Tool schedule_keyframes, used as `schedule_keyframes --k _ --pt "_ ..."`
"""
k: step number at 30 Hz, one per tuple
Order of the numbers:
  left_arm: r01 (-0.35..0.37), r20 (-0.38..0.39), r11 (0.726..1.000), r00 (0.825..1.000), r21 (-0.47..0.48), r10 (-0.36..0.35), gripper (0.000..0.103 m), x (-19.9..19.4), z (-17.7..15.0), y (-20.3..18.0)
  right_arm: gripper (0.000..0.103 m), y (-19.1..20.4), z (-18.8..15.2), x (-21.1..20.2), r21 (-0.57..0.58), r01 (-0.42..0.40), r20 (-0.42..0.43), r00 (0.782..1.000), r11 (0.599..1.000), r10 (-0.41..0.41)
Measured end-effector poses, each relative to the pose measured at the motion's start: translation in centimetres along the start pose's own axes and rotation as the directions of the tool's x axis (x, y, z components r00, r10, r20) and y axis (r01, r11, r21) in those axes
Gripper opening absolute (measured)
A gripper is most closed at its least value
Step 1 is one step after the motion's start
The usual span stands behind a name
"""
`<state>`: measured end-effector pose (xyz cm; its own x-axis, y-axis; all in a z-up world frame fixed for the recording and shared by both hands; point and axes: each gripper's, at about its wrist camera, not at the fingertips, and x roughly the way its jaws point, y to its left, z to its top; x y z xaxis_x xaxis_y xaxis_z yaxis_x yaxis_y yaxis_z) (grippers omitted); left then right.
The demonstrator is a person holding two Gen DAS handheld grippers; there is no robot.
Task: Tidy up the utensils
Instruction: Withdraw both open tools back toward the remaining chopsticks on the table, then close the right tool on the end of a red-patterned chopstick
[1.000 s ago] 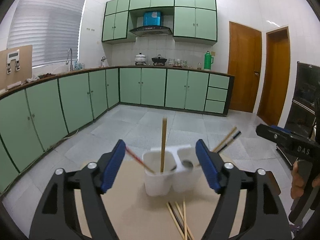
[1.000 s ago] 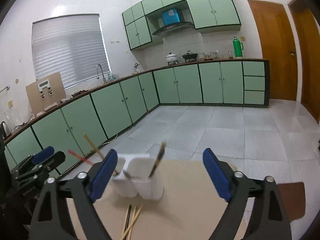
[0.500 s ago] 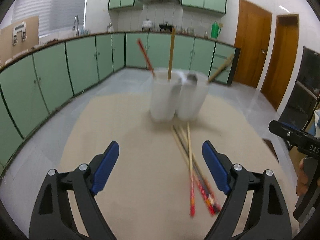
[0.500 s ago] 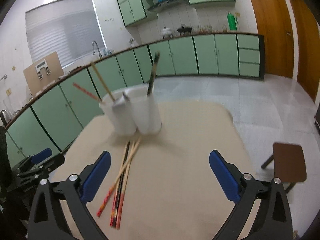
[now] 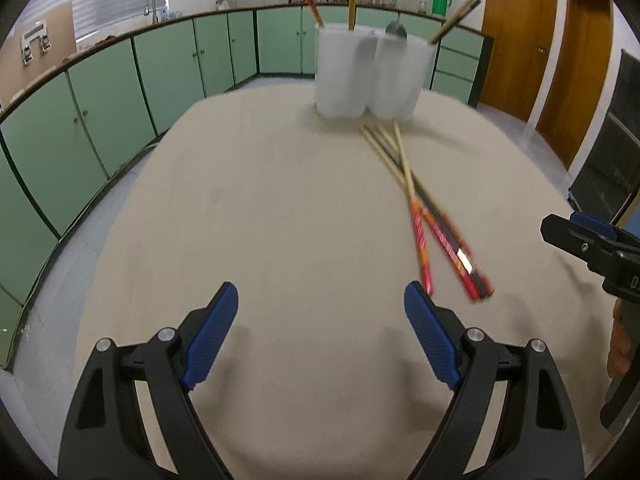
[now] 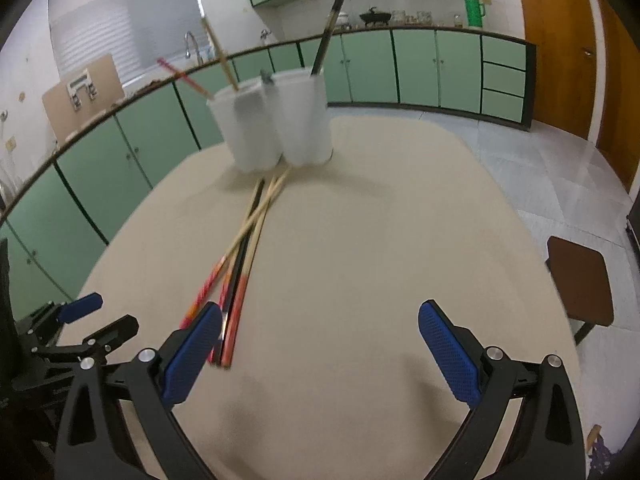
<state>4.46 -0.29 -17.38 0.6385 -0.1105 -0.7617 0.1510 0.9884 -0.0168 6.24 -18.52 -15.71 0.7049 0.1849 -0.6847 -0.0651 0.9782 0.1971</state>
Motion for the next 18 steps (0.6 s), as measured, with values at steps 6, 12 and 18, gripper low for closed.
schedule_keyframes --k 6,12,18 --pt "-0.005 -0.025 1.000 1.000 -0.010 0.004 0.083 0.3 -0.9 0.3 0.089 1.0 -1.9 0.7 -0.023 -0.011 -0.049 0.999 1.000 0.010" --pt "-0.006 -0.025 1.000 1.000 -0.020 0.005 0.083 0.2 -1.1 0.3 0.077 2.3 -2.6 1.2 -0.076 -0.021 -0.078 0.997 0.997 0.015" --pt "-0.003 -0.026 1.000 1.000 -0.029 0.002 0.083 0.0 -1.1 0.4 0.069 3.1 -2.7 1.7 -0.102 -0.026 -0.108 0.994 0.994 0.015"
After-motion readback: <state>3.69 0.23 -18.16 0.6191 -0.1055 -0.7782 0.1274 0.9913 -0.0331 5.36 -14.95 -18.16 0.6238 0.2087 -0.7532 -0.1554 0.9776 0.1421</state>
